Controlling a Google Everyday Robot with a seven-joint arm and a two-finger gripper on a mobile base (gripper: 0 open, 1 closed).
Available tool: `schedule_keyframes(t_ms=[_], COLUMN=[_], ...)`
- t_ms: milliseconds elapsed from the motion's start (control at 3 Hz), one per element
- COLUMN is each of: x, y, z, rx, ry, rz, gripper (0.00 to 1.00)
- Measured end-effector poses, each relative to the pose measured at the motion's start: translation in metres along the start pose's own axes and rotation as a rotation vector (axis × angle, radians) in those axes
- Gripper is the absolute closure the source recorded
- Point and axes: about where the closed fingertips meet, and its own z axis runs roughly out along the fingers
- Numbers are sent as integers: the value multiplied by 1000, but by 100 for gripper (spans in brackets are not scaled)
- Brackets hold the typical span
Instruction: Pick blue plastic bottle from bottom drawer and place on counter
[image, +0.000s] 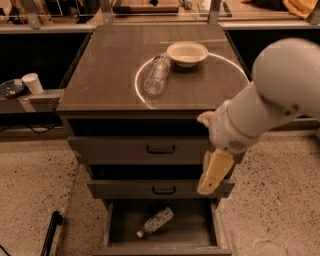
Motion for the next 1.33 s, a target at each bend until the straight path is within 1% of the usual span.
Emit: schedule_keyframes(t_ms=[333,667,1000,1333], x=[26,78,77,72], y=[59,128,127,127], z=[105,171,171,175], rx=[-146,-270,-267,-245], ry=[82,151,149,136], rz=[-22,59,58,40], gripper=[0,0,0,0])
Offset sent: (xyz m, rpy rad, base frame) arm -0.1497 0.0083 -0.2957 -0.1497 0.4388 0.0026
